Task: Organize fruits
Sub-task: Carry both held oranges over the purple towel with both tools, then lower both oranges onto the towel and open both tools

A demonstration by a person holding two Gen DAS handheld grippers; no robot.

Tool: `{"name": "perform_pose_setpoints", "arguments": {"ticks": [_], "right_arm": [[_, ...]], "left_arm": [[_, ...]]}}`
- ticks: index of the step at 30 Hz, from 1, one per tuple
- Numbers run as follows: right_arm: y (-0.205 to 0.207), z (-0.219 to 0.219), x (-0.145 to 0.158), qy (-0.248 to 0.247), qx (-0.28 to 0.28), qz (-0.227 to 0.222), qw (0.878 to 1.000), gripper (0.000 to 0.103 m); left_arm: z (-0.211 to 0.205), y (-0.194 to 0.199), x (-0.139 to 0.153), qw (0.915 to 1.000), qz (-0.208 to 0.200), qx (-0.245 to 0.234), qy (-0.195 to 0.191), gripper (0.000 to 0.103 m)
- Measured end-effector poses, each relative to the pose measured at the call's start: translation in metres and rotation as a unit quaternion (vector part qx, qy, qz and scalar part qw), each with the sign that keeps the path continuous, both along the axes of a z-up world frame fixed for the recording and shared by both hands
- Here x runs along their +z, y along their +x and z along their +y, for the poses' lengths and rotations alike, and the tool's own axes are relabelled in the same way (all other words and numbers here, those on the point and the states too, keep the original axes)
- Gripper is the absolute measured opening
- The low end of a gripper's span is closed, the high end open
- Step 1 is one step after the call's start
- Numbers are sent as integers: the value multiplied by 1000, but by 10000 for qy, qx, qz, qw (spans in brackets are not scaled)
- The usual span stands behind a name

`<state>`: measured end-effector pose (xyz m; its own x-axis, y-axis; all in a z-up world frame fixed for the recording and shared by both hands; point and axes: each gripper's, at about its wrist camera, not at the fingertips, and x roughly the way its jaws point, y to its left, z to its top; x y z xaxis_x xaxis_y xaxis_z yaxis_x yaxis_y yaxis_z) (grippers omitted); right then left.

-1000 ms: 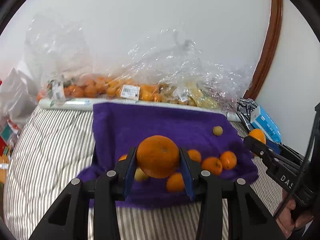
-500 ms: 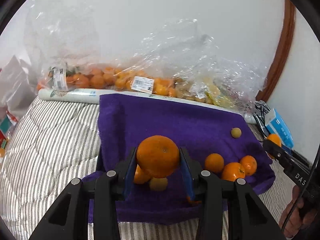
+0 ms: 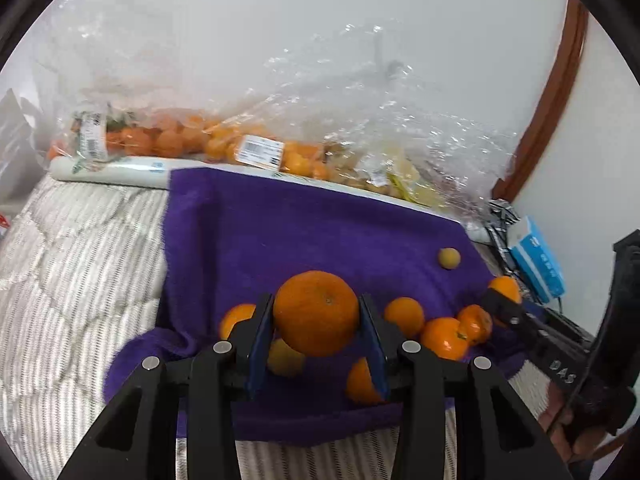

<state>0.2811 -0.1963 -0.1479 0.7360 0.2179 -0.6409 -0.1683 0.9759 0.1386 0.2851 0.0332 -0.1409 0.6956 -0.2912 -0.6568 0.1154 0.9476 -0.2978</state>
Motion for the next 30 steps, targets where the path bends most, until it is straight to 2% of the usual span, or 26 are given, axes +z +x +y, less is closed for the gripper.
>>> {"name": "perform_pose_setpoints", "arguments": {"ticks": [5, 12, 30], "right_arm": [[4, 2, -8, 11, -17, 128, 9999, 33], [6, 3, -13, -32, 31, 197, 9998, 33], [6, 9, -17, -240, 137, 168, 9995, 33]], "left_arm": [[-9, 2, -7, 9998, 97, -76, 122, 39], [-11, 6, -15, 9994, 306, -168, 46, 39], [-15, 6, -15, 9992, 305, -234, 128, 40]]}}
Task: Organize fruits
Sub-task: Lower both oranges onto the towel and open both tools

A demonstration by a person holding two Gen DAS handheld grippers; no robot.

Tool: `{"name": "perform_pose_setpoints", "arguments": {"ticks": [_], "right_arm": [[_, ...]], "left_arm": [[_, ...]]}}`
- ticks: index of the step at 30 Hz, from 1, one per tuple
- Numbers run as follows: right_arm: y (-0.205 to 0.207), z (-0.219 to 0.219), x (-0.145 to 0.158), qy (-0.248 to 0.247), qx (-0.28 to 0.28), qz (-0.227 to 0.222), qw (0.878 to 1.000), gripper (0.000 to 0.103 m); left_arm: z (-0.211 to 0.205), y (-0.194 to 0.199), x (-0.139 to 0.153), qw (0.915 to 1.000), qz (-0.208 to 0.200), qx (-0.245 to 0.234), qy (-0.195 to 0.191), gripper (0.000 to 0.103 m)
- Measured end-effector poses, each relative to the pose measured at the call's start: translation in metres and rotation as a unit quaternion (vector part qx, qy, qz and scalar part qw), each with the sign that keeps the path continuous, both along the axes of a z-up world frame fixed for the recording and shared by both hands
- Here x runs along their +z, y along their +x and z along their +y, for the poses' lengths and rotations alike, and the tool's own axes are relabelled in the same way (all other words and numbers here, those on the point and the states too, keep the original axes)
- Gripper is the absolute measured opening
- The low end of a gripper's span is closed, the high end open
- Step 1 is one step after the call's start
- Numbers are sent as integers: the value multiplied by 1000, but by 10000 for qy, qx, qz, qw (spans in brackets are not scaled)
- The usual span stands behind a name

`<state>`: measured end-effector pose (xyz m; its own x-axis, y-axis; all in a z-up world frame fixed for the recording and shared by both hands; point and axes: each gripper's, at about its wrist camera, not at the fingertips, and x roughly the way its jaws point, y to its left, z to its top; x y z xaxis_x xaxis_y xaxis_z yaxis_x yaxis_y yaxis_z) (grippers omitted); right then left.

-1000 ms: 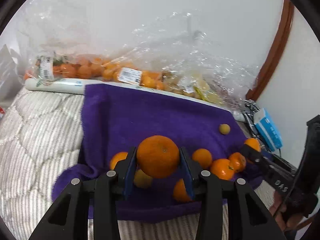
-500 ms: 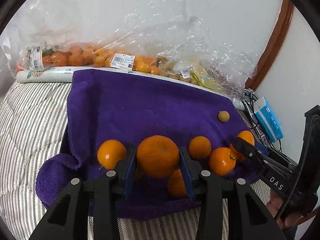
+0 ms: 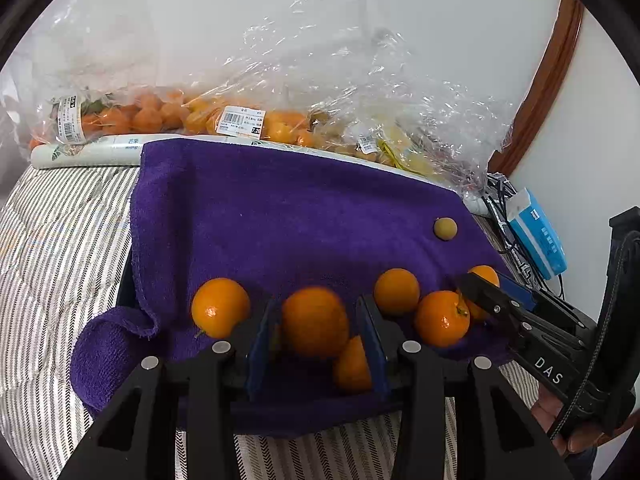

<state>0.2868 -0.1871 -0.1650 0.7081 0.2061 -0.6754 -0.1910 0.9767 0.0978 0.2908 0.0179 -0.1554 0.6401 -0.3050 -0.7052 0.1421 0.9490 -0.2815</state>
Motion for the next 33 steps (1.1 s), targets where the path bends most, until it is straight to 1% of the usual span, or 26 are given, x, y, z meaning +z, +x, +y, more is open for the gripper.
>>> {"name": "perform_pose_setpoints", "arguments": {"ticks": [6, 13, 22, 26, 30, 33], "right_arm": [[-1, -2, 0, 21, 7, 7, 10000, 34], [0, -2, 0, 14, -33, 3, 10000, 40], [2, -6, 0, 70, -95, 29, 9999, 50], [1, -8, 2, 115, -108, 9, 9999, 59], [-3, -8, 7, 97, -113, -78, 9999, 59], [-6, -8, 13, 91, -144, -148, 9997, 59]], "left_arm": [[3, -2, 5, 9999, -95, 33, -34, 45], [3, -3, 7, 9999, -132, 31, -34, 48], [3, -5, 9, 9998, -198, 48, 47, 49], [2, -6, 11, 9997, -226, 52, 65, 49], [2, -10, 16, 9994, -301, 78, 126, 50], [1, -15, 23, 9992, -359, 74, 169, 53]]}}
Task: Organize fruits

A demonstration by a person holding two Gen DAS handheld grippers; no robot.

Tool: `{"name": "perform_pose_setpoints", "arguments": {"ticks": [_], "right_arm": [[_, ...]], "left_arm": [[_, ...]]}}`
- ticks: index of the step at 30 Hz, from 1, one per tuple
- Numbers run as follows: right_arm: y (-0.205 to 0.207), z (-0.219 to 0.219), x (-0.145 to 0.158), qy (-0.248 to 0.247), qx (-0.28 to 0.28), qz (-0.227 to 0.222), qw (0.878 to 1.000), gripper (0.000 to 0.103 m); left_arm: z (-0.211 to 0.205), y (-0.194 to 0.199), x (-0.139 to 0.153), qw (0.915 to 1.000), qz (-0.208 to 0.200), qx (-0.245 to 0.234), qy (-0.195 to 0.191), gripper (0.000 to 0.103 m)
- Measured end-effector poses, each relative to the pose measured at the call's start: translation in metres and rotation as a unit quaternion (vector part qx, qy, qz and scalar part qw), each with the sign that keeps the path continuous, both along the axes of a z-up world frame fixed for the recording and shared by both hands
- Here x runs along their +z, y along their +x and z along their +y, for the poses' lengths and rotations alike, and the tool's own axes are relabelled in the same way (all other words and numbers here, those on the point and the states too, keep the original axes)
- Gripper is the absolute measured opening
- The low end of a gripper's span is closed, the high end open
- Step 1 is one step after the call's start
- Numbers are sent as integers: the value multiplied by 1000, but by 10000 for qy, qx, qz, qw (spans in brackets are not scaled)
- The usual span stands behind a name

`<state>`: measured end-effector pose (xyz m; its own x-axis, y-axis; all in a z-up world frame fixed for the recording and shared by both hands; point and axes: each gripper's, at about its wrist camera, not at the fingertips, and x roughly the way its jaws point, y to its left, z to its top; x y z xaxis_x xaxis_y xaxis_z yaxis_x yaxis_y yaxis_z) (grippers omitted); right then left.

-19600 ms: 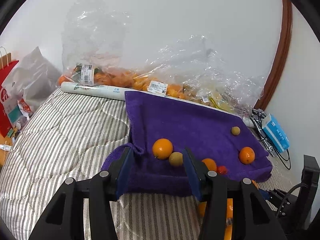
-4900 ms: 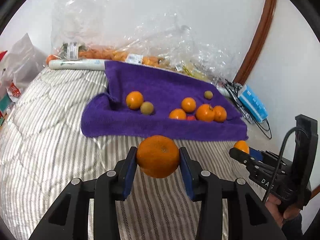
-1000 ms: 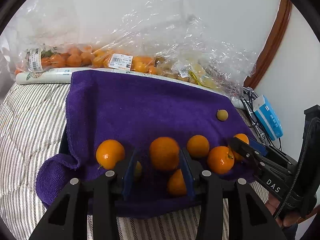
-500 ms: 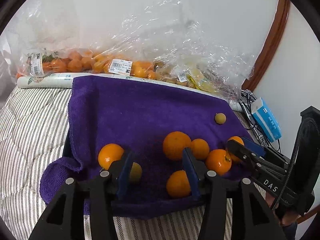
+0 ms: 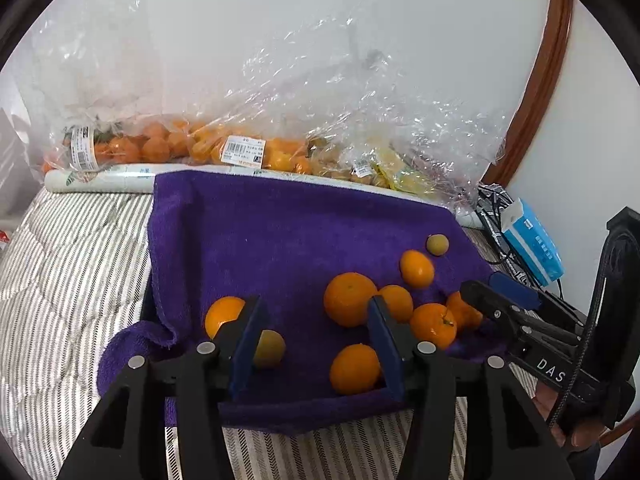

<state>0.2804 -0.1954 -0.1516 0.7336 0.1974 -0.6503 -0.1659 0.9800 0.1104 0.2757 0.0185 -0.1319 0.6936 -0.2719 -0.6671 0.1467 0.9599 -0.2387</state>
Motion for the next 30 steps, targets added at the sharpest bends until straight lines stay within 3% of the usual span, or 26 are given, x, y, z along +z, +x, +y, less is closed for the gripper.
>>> {"name": "perform_pose_setpoints", "arguments": {"ticks": [5, 12, 16, 22, 26, 30], "right_arm": [[-14, -1, 24, -68, -174, -72, 9998, 59], [-57, 0, 64, -307, -423, -91, 9986, 61], [-93, 4, 82, -386, -432, -265, 9980, 67], [-138, 6, 105, -410, -446, -374, 9975, 70], [-161, 9, 112, -435, -448, -307, 9976, 71], [-188, 6, 117, -404, -486, -367, 9973, 81]], "left_arm": [[2, -20, 16, 9999, 78, 45, 147, 55], [2, -69, 51, 9995, -210, 111, 207, 73], [0, -97, 64, 9985, -330, 159, 401, 78], [5, -134, 82, 9980, -453, 247, 358, 80], [4, -163, 95, 9969, -615, 328, 373, 88], [0, -184, 104, 9960, -677, 378, 443, 92]]}}
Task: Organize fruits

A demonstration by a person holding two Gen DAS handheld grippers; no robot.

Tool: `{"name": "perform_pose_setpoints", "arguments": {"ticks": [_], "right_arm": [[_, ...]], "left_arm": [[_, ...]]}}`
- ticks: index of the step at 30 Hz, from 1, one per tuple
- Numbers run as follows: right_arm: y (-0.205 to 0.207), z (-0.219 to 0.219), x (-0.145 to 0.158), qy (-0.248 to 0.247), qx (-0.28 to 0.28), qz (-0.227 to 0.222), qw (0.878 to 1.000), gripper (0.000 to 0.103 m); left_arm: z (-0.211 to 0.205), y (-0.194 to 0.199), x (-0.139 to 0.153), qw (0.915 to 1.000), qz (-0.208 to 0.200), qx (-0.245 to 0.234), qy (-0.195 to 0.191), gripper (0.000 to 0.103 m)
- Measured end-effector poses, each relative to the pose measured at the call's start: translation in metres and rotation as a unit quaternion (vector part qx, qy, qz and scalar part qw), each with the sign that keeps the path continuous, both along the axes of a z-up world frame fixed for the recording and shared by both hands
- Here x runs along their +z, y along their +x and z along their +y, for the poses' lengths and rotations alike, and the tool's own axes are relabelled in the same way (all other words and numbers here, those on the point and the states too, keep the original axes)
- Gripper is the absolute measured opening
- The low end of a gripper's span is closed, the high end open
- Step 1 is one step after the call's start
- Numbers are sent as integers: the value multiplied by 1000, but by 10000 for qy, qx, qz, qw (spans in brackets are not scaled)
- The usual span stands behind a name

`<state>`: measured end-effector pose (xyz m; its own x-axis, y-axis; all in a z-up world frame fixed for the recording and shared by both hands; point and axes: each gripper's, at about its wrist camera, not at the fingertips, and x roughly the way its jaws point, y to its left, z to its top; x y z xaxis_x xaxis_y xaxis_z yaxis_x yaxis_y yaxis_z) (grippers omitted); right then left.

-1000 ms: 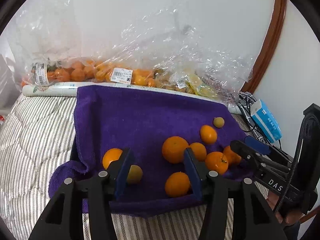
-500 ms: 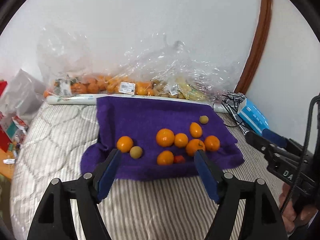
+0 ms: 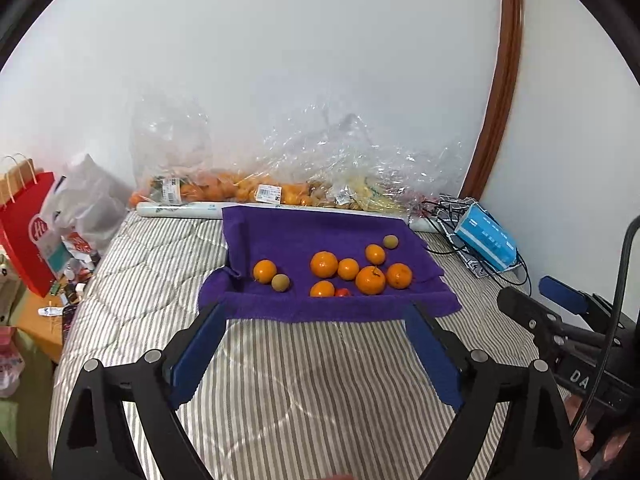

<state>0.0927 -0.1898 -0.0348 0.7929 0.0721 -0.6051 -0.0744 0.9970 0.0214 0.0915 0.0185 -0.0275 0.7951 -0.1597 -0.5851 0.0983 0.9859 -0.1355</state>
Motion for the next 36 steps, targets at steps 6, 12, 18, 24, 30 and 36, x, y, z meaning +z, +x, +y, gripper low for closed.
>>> {"name": "perform_pose_setpoints", "arguments": {"ticks": [6, 12, 18, 24, 30, 36], "right_arm": [[-33, -9, 15, 140, -87, -213, 9996, 102], [-48, -15, 24, 162, -147, -198, 9996, 102], [-54, -18, 28, 229, -137, -268, 9993, 102], [-56, -20, 27, 253, -139, -252, 9993, 102], [-59, -23, 30, 289, -125, -302, 9990, 102], [-61, -24, 32, 287, -129, -340, 9989, 102]], "left_arm": [[-2, -26, 12, 9999, -133, 28, -70, 94], [-6, -43, 20, 9996, -255, -6, -89, 94], [-11, -49, 23, 9995, -310, -25, -8, 94], [-13, -48, 23, 9996, -279, -18, 5, 94], [-14, -49, 23, 9996, -288, -35, 15, 94], [-16, -50, 24, 9995, -306, -39, 26, 94]]}}
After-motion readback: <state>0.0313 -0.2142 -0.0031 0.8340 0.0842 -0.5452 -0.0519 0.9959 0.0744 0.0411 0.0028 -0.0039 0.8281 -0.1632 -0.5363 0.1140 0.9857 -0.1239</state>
